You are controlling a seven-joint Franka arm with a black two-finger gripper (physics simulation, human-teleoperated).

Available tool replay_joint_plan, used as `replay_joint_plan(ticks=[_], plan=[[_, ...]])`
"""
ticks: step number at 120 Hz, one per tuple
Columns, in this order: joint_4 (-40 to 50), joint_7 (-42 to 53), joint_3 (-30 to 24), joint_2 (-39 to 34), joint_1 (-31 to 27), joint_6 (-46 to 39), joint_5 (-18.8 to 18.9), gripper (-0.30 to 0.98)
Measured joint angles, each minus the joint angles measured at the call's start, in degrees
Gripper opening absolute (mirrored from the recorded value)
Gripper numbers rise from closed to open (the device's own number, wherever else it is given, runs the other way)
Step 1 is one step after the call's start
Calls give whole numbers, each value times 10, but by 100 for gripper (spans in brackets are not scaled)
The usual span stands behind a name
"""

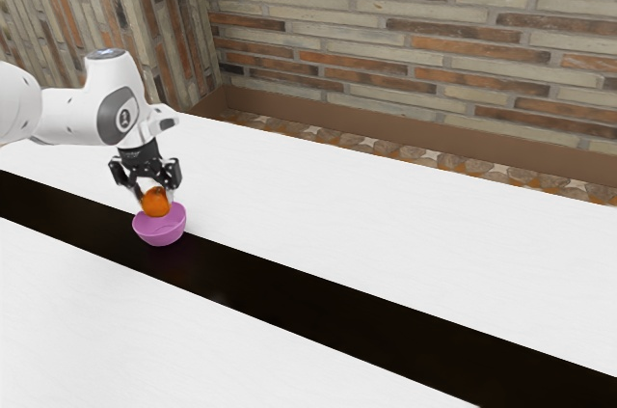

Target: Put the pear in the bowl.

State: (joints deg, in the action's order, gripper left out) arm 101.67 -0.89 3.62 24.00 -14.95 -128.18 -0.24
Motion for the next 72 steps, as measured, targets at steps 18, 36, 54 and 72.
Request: replay_joint_plan(ticks=[18, 36, 54, 72], plan=[[0, 1, -4, -5, 3, -1, -1, 59], [15, 3, -3, -78, 32, 2, 0, 64], [24, 3, -3, -177, 77, 51, 1, 66], [-15, 3, -5, -219, 106, 127, 5, 67]])
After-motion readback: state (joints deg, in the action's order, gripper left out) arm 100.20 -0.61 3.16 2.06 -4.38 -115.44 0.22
